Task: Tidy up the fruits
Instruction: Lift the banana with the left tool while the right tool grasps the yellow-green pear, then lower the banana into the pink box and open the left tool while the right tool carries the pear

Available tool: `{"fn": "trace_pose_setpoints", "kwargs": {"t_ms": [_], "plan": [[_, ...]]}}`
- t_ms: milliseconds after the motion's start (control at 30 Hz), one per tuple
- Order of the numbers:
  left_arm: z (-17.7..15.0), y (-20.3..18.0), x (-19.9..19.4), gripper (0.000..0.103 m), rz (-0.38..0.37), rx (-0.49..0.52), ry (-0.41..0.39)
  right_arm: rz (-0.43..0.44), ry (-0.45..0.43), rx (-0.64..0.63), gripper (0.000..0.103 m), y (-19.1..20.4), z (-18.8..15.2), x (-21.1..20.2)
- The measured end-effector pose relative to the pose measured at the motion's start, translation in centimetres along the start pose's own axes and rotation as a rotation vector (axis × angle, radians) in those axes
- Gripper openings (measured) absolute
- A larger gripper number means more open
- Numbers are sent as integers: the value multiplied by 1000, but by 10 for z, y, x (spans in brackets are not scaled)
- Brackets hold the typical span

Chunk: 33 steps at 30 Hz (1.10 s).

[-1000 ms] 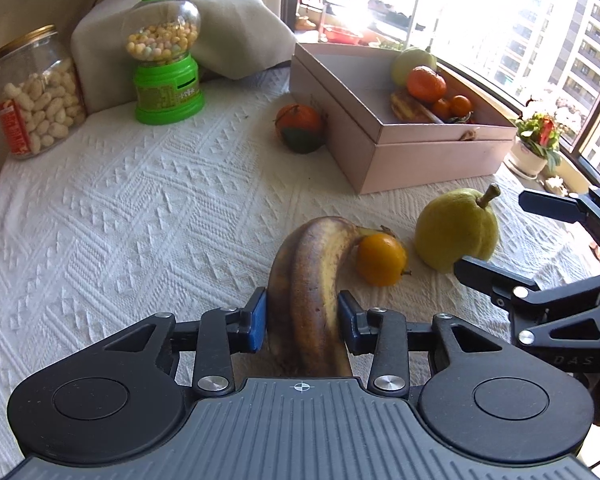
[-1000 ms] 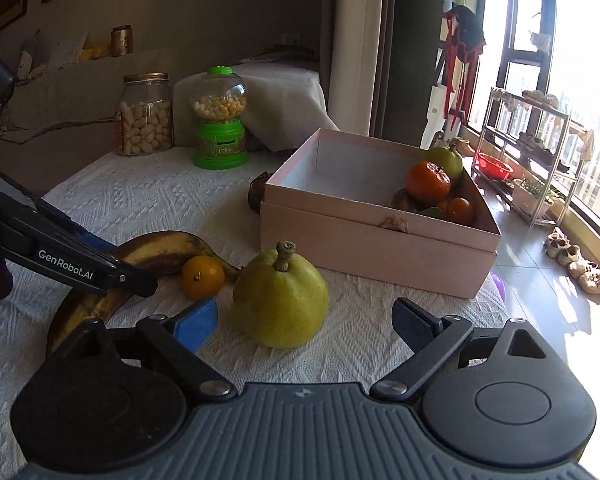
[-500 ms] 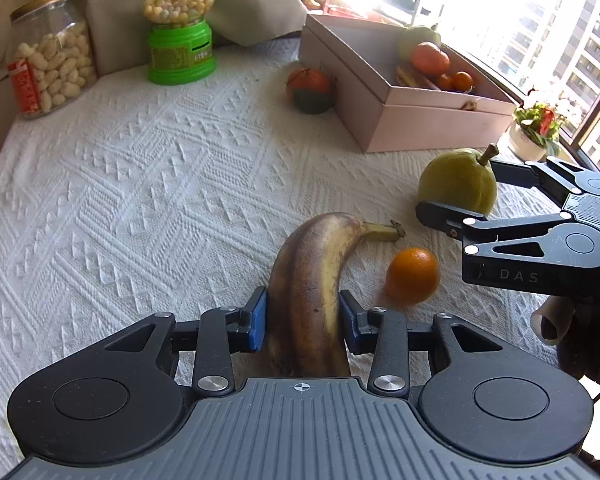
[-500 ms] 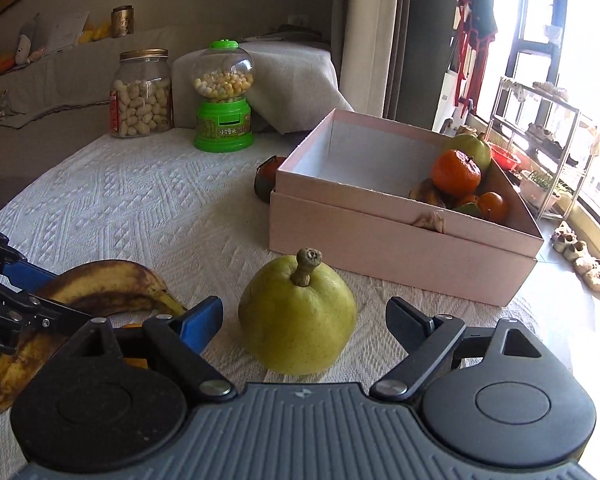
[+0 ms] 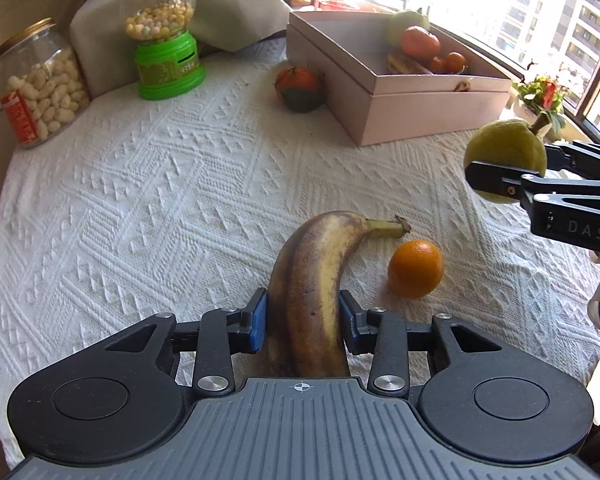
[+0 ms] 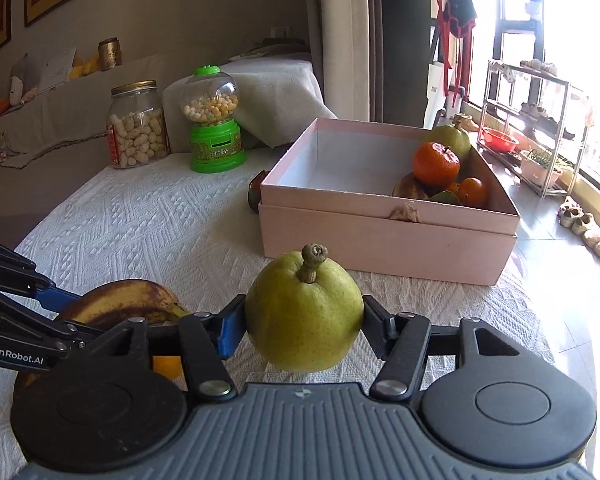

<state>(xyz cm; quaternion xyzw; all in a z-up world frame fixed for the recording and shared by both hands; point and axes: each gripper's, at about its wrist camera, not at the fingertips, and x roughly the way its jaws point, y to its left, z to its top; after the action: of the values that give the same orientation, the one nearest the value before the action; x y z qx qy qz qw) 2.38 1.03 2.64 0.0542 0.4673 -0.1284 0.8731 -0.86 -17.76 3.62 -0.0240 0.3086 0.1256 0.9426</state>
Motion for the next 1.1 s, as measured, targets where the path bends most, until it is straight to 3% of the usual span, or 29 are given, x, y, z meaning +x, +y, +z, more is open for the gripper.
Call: {"fn": "trace_pose_setpoints", "kwargs": {"t_ms": [133, 200, 333, 433, 500, 567, 700, 833, 933, 1100], "plan": [[8, -2, -19, 41, 8, 12, -37, -60, -68, 27, 60, -20, -3, -30], [27, -4, -46, 41, -5, 11, -113, -99, -108, 40, 60, -30, -4, -45], [84, -23, -106, 41, -20, 69, -344, -142, -177, 74, 60, -42, -4, -64], [138, -32, -117, 41, -128, -6, -411, -139, -216, 107, 60, -48, -4, -74], [174, -39, -95, 41, -208, -96, -389, -146, -227, 117, 60, -50, -5, -75], [202, -47, -59, 41, -207, -152, -353, -149, -222, 120, 60, -52, -7, -73], [232, -69, 30, 41, -17, -155, -270, -170, -200, 136, 60, -59, -16, -69], [234, -69, 88, 41, 48, -190, -162, -190, -184, 156, 60, -69, -25, -63], [229, -69, 101, 42, 114, -211, -108, -191, -172, 164, 60, -74, -29, -56], [225, -66, 109, 42, 124, -207, -70, -157, -159, 187, 60, -79, -31, -43]]}}
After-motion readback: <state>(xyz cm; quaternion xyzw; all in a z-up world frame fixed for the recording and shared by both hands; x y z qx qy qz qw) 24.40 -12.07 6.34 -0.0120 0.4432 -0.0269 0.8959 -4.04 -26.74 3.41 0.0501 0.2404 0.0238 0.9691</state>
